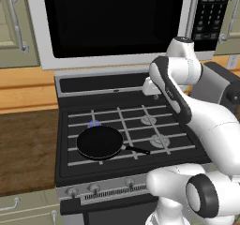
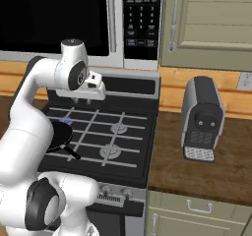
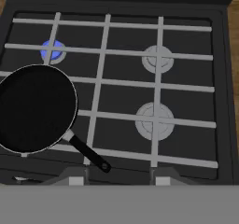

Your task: Turn off the rear left burner of the stove.

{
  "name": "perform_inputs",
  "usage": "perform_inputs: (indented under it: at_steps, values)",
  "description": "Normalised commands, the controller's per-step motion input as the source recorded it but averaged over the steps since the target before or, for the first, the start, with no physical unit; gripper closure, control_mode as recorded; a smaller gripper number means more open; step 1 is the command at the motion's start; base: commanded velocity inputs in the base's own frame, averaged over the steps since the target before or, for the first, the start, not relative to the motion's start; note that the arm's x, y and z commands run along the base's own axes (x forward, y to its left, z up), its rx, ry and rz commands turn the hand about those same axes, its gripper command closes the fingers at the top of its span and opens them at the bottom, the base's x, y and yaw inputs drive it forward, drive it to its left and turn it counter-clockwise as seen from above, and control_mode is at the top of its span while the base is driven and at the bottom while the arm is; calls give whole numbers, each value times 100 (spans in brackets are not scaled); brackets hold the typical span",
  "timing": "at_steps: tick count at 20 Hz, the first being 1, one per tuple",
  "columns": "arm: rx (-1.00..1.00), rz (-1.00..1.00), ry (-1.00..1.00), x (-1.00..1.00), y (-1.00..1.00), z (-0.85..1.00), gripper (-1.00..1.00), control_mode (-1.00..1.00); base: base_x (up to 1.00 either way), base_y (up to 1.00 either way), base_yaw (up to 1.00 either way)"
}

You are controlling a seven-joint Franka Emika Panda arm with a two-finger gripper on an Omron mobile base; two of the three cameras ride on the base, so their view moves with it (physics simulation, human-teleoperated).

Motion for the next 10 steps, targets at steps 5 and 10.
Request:
perform_inputs:
  at_steps: [5,10]
  values:
    - [-3,4,0,-26,21,-2,-100,-100,0,0,0]
    - [-6,9,-5,-87,55,-12,-100,-100,0,0,0]
